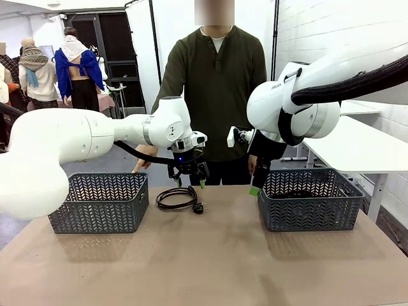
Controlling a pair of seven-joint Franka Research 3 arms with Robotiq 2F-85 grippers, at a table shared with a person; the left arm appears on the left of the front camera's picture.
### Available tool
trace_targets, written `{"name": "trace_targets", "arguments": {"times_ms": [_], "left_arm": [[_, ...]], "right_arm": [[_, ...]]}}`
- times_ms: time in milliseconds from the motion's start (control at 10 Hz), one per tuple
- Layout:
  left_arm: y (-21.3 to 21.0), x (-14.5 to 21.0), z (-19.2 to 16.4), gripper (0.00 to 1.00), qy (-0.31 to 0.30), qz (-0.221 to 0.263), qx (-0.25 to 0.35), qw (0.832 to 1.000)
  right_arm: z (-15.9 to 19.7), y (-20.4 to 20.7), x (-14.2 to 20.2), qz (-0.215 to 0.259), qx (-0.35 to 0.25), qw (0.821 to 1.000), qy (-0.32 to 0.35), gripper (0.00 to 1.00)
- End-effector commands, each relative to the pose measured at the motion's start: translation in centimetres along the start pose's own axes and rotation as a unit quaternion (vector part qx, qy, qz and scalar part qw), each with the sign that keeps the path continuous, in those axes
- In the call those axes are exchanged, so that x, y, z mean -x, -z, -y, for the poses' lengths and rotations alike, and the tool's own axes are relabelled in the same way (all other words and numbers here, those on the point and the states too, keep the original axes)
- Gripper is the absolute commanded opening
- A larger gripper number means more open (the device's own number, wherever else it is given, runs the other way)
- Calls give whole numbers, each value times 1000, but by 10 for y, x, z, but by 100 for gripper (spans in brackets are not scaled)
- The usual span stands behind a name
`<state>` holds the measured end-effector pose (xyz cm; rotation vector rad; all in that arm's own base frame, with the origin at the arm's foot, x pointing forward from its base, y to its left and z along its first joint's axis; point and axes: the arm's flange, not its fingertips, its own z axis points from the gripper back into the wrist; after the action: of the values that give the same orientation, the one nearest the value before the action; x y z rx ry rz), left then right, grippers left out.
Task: Organize the cables according to human instructions.
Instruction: Pick up a bundle of cables and place it in the basket indicated by the human.
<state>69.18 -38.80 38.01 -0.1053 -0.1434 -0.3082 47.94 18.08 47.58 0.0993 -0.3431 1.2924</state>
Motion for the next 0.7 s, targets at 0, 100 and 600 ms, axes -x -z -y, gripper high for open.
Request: {"name": "trace_targets", "arguments": {"times_ms": [0, 100, 600], "left_arm": [[4, -39, 1, 100, 17, -6, -1, 1000], [6, -47, 2, 100, 19, -9, -5, 1000], [27, -58, 12, 100, -32, -11, -14, 999]], "right_arm": [[0, 1, 1, 0, 2, 1000, 3, 100], [0, 1, 1, 0, 2, 1000, 3, 100], [0, 1, 1, 0, 2, 1000, 3, 100]]}}
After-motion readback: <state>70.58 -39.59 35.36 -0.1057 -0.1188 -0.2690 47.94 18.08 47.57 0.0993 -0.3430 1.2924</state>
